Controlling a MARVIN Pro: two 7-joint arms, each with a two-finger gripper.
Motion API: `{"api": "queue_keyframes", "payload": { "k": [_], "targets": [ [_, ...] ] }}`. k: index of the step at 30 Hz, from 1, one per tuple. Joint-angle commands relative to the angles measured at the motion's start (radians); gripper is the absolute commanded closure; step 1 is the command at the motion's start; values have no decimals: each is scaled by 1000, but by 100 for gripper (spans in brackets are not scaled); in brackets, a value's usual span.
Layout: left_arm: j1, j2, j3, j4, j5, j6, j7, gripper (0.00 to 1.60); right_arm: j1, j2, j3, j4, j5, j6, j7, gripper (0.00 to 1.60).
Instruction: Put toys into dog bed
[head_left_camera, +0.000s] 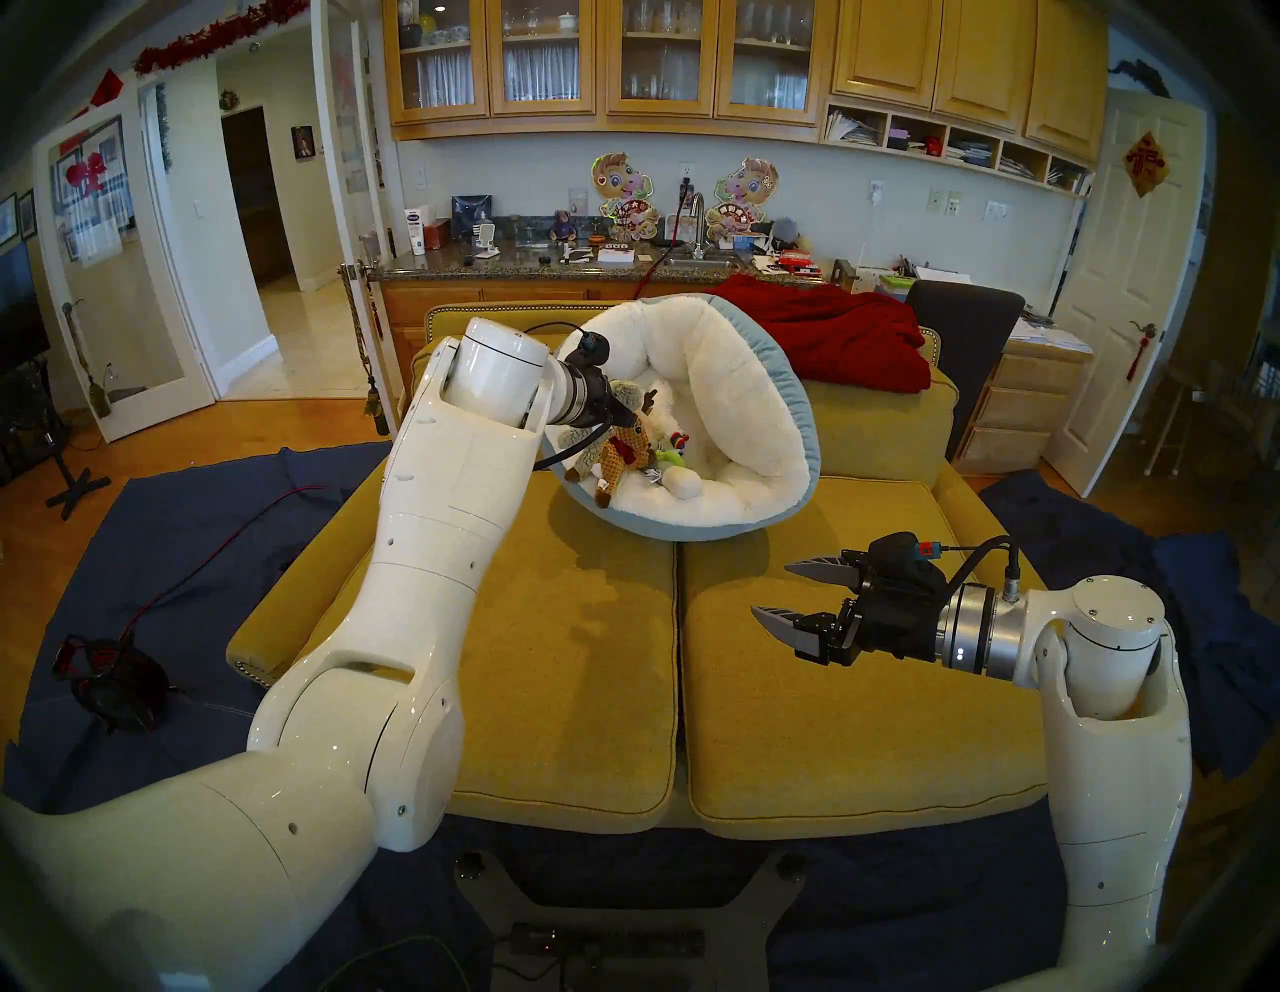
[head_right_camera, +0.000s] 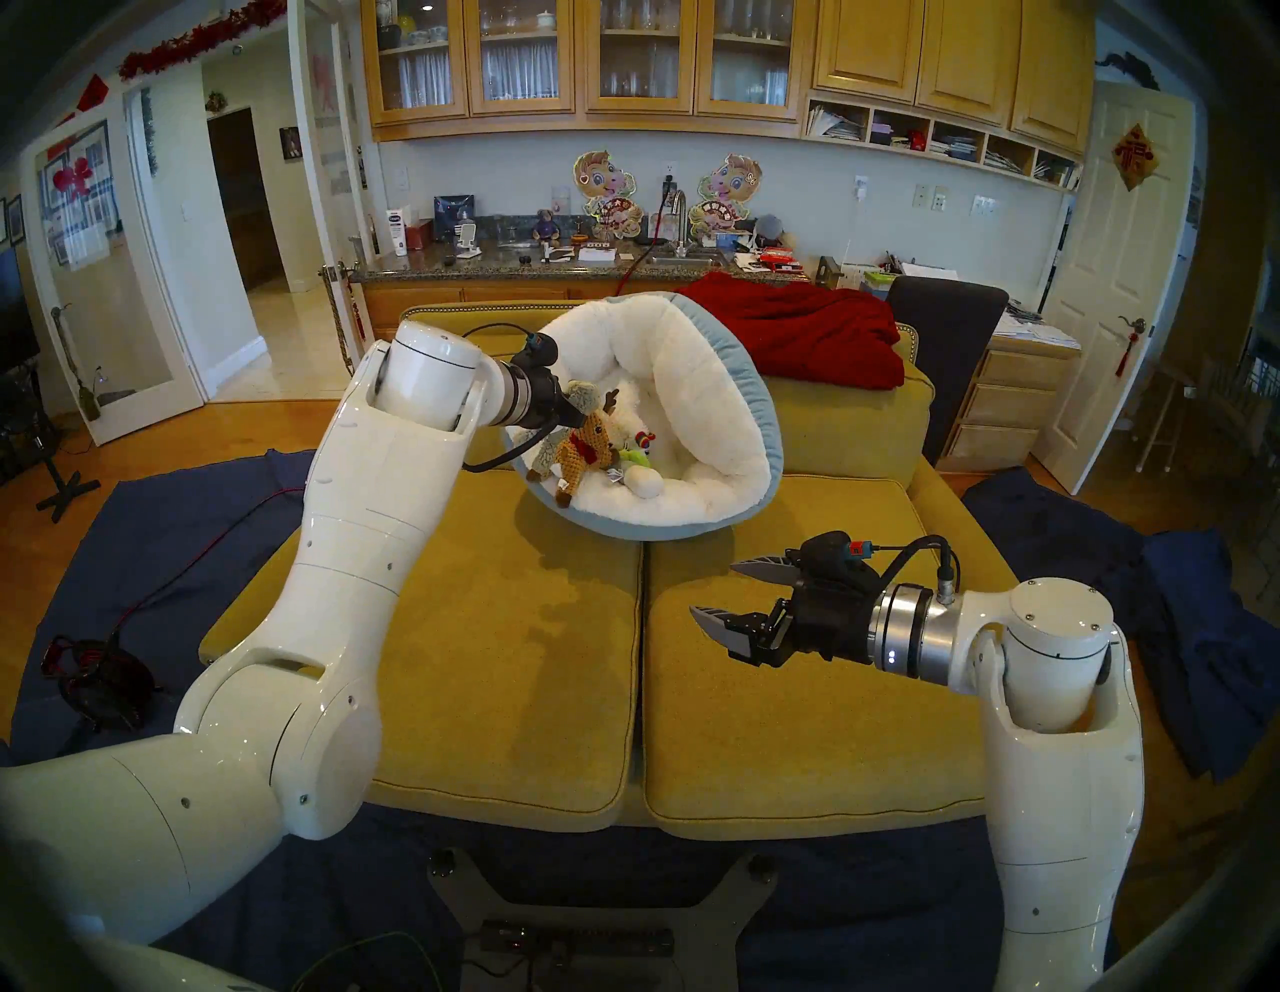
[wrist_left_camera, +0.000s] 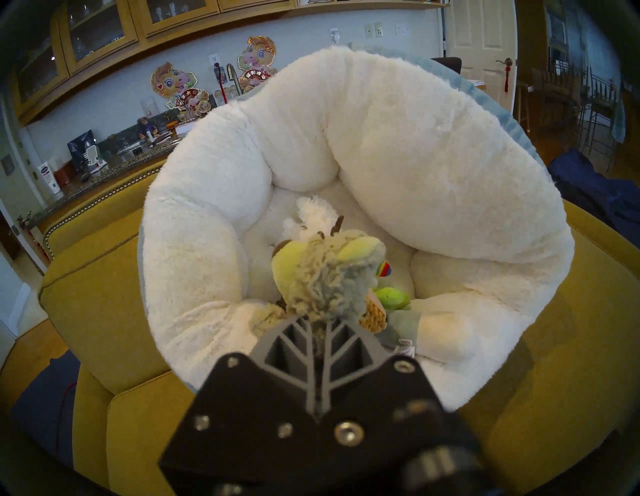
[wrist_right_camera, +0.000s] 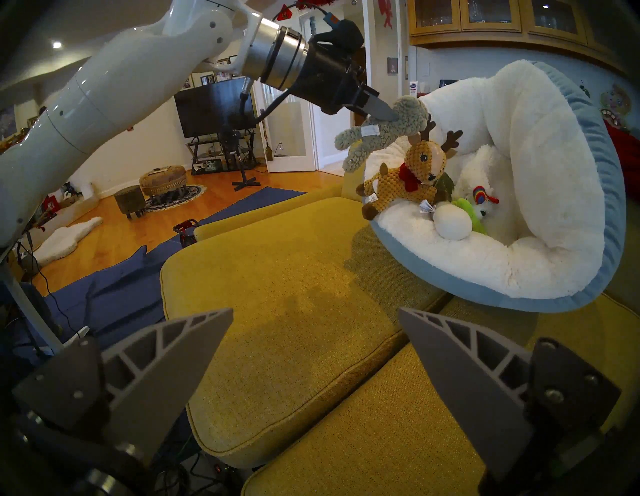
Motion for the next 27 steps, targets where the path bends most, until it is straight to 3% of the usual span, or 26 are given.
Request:
{"api": "queue_keyframes", "payload": {
  "k": [1, 2, 12, 27],
  "targets": [
    [-92, -29, -17, -6, 4, -36, 19, 160, 12, 1, 2, -16, 4, -2, 1, 0],
    [-126, -29, -14, 24, 6, -30, 17, 160, 12, 1, 2, -16, 4, -2, 1, 0],
    [-156, -49, -24, 78, 22, -49, 45, 157, 12, 1, 1, -12, 4, -4, 1, 0],
    [-242, -50, -45, 249, 41, -65, 72, 160, 12, 1, 1, -8, 4, -8, 1, 0]
  ]
}}
